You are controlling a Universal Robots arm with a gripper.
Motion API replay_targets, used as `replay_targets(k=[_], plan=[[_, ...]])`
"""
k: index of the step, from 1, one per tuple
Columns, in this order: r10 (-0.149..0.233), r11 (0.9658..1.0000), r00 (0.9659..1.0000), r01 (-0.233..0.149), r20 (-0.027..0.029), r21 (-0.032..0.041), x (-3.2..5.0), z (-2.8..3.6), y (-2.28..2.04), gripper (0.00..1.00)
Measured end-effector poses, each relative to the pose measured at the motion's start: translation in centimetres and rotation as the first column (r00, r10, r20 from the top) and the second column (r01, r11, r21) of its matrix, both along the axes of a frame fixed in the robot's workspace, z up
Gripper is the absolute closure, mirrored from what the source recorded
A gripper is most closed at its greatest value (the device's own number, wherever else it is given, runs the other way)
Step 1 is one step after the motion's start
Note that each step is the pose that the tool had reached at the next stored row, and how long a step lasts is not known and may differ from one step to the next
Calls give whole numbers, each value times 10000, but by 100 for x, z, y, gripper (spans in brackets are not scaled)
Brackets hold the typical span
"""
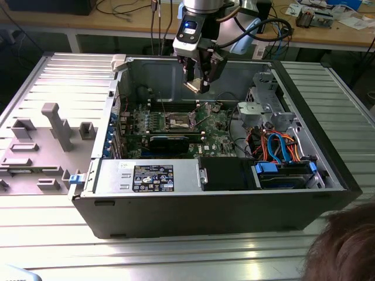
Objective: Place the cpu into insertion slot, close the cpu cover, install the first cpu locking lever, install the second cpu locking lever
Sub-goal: 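Place the cpu into insertion slot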
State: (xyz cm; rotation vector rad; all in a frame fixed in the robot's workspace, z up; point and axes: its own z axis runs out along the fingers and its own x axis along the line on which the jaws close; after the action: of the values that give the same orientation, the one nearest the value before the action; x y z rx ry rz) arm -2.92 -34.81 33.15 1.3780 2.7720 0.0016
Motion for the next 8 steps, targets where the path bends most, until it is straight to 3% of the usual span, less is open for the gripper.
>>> replay_targets(k=[8], plan=[[-42, 10000, 10000, 42, 0, -1, 0, -1, 0, 45]])
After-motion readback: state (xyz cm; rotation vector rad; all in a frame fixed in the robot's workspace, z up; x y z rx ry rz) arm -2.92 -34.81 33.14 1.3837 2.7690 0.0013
